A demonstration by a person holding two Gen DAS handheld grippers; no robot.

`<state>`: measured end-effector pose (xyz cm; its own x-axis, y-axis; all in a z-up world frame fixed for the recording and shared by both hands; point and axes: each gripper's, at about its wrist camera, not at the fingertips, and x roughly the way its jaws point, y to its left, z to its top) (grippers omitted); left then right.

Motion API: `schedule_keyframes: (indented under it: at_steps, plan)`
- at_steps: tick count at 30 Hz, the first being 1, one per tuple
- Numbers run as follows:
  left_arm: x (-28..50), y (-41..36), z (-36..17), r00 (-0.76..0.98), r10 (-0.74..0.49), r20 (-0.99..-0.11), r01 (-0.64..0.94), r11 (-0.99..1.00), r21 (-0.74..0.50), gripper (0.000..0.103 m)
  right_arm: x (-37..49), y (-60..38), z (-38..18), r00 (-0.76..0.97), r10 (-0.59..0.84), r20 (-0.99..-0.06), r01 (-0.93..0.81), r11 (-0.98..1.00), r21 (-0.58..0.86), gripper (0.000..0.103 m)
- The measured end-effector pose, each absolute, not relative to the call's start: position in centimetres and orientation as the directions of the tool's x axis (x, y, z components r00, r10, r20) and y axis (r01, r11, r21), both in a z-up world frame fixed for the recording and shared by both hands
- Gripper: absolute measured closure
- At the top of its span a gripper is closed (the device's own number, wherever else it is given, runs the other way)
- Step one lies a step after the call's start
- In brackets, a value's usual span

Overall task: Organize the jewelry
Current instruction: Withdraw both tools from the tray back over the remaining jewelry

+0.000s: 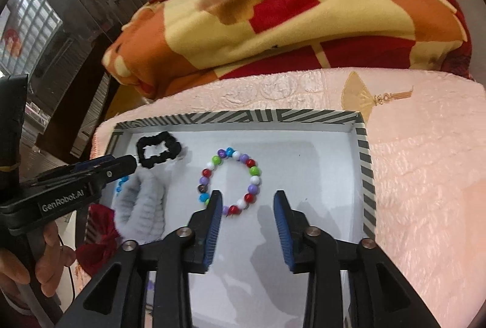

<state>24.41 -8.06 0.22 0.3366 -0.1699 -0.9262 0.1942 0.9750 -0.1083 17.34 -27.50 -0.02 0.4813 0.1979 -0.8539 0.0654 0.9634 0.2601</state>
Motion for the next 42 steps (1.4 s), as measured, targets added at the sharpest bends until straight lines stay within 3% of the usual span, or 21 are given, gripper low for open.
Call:
schedule_keyframes:
  at_steps: [27, 38, 42]
  plan:
    - [13.6, -8.9, 2.8, 0.433, -0.122, -0.893, 0.208, 0.978, -0.034, 0.061, 7.0, -25.9, 1.9, 0.510, 0.145, -0.848, 0.099, 0.969, 0.225, 0.062]
    - [8.3, -8.3, 2.8, 0.406, -0.148, -0.902, 0.213, 0.975, -0.065, 0.061, 1.0, -25.1, 2.2, 0.497, 0.148, -0.855, 0.071, 0.975, 0.210, 0.062]
    - [6.3, -7.5, 2.7, 0.387, -0.177, -0.905, 0.206, 0.973, -0.102, 0.056, -1.7, -25.8, 1.6, 0.479, 0.146, -0.866, 0.077, 0.975, 0.206, 0.062]
